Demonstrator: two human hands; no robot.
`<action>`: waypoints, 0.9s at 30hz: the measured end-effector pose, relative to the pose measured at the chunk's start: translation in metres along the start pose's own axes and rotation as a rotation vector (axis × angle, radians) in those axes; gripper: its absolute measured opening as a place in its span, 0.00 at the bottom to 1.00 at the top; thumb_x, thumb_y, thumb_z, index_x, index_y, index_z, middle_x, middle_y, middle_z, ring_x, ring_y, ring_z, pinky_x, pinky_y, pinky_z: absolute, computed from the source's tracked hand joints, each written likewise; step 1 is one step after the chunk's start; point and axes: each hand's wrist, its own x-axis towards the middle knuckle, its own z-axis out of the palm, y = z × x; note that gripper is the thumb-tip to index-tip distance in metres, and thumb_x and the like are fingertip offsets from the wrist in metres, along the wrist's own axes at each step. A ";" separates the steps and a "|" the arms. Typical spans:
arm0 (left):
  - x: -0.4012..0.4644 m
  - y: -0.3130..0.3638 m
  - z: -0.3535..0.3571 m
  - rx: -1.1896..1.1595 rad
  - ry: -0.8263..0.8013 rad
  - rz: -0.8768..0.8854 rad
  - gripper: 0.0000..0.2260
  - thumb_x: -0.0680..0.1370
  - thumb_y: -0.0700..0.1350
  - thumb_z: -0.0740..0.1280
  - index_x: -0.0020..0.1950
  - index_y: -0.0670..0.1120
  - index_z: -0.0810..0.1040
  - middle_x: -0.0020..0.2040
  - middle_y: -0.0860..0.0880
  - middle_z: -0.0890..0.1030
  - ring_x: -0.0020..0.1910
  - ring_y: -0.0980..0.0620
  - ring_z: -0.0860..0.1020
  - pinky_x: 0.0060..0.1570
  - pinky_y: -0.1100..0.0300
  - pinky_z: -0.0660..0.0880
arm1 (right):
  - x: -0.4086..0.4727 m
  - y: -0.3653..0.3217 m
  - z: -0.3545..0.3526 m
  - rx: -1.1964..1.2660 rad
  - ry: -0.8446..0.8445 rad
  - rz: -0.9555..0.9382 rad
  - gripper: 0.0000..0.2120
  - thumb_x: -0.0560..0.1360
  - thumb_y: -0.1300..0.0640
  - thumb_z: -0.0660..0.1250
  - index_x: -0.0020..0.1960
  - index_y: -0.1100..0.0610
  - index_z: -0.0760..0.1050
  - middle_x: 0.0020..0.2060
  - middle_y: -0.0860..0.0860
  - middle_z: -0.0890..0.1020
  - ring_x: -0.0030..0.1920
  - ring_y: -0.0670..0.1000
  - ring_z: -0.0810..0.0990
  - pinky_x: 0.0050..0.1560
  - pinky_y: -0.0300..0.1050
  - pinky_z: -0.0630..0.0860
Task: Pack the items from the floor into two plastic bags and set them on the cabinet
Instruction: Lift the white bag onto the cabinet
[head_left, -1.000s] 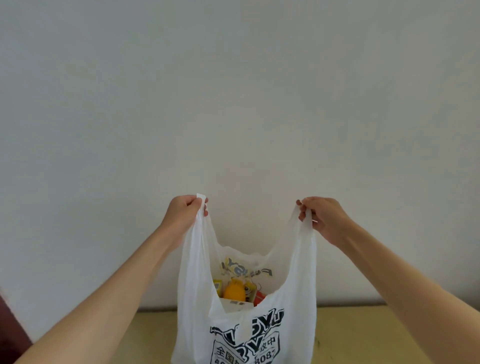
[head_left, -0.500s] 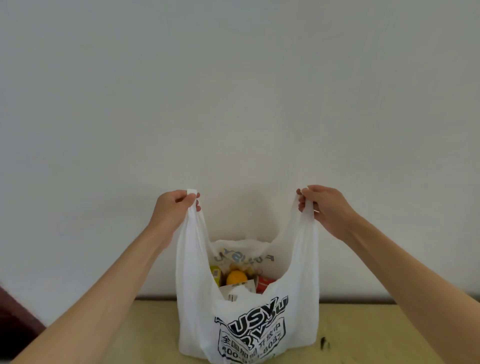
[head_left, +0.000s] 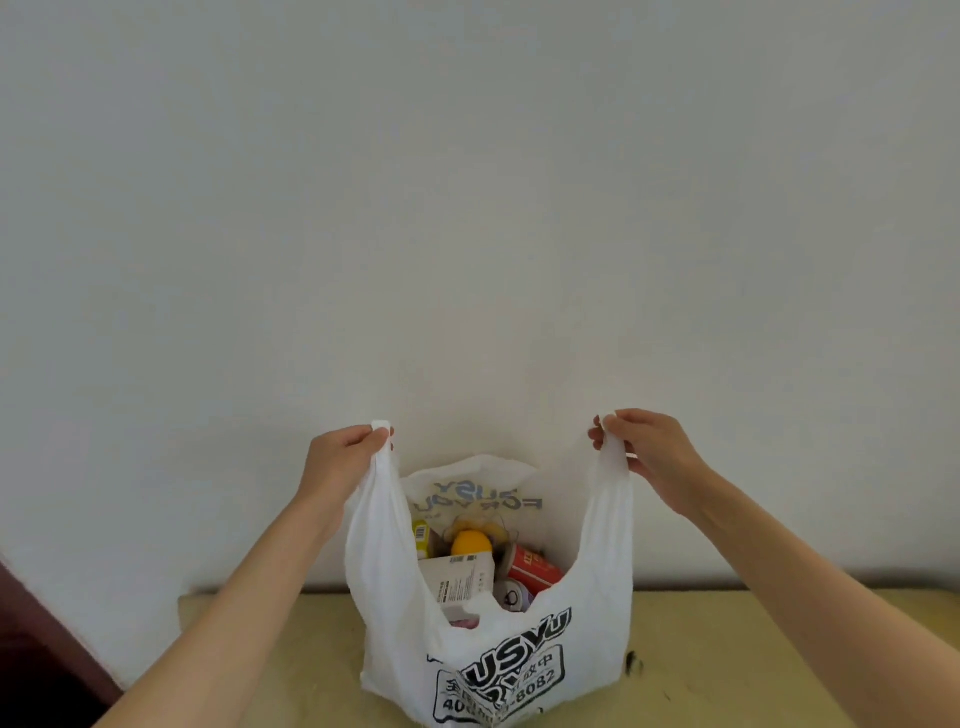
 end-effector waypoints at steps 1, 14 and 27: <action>-0.006 -0.001 -0.003 0.020 0.001 0.004 0.06 0.75 0.43 0.66 0.41 0.43 0.80 0.40 0.44 0.77 0.40 0.48 0.72 0.45 0.55 0.66 | -0.005 0.002 0.001 -0.030 0.029 -0.014 0.07 0.76 0.64 0.62 0.45 0.64 0.79 0.41 0.57 0.82 0.42 0.53 0.79 0.51 0.51 0.76; -0.097 -0.040 -0.017 0.616 0.028 0.401 0.21 0.77 0.49 0.64 0.69 0.46 0.67 0.67 0.44 0.70 0.68 0.43 0.64 0.65 0.49 0.62 | -0.112 0.045 -0.005 -0.666 0.292 -0.184 0.17 0.78 0.55 0.60 0.65 0.59 0.69 0.63 0.56 0.74 0.61 0.55 0.73 0.60 0.44 0.67; -0.274 -0.149 0.099 0.924 -0.641 0.874 0.29 0.77 0.57 0.57 0.75 0.53 0.52 0.77 0.49 0.46 0.76 0.46 0.41 0.71 0.48 0.39 | -0.360 0.194 -0.087 -1.124 0.385 0.040 0.32 0.77 0.41 0.57 0.75 0.47 0.48 0.76 0.49 0.51 0.76 0.51 0.48 0.74 0.57 0.45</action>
